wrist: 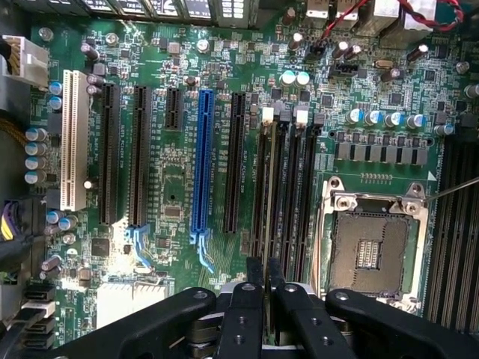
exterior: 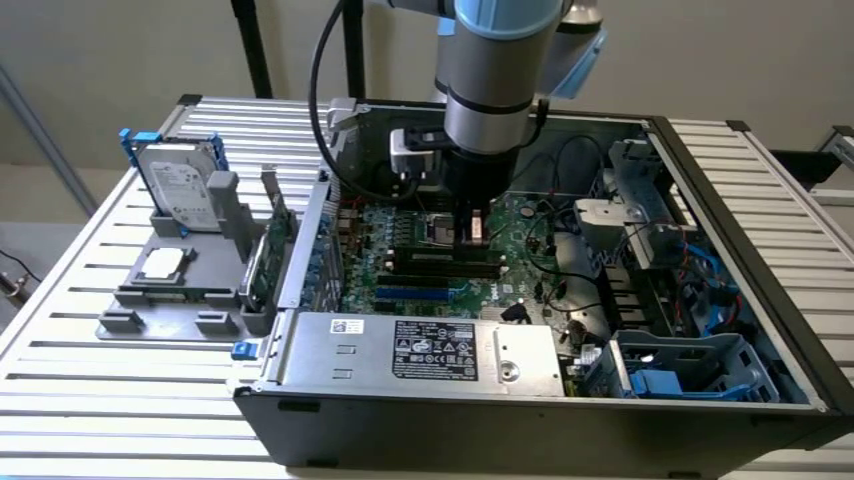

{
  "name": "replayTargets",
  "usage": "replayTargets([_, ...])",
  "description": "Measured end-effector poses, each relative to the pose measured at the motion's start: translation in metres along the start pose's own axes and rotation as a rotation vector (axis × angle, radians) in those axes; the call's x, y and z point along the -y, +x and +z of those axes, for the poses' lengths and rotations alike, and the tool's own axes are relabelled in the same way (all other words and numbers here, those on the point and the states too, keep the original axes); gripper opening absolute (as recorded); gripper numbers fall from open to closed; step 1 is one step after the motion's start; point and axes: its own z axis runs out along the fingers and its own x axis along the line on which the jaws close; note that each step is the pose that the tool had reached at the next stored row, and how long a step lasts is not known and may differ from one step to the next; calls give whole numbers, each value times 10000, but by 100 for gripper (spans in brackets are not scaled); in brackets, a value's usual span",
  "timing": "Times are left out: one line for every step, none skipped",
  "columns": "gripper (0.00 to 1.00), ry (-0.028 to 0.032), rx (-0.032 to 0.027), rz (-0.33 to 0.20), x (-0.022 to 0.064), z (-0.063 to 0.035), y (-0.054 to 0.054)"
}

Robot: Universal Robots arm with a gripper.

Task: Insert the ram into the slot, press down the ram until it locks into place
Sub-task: 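Insert the ram into the slot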

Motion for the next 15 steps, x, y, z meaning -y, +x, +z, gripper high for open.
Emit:
replayTargets([13,0,-1,3,0,4,0])
replayTargets([13,-2,-4,5,0,6,0])
replayTargets([13,-5,-6,7,0,9,0])
replayTargets([13,-9,-8,8,0,13,0])
replayTargets([13,-15,-10,9,0,16,0])
replayTargets([13,-24,-14,9,0,19,0])
replayTargets([13,-34,-17,8,0,23,0])
replayTargets([13,-43,-21,9,0,26,0])
replayTargets([13,-46,-24,10,0,29,0])
replayTargets([13,-48,-26,12,-1,32,1])
replayTargets([13,-49,-27,15,0,34,1])
replayTargets([13,-49,-26,19,0,36,1])
replayTargets([13,-48,-25,25,0,38,1])
replayTargets([13,-48,-25,34,0,39,1])
replayTargets([13,-48,-25,44,0,40,1])
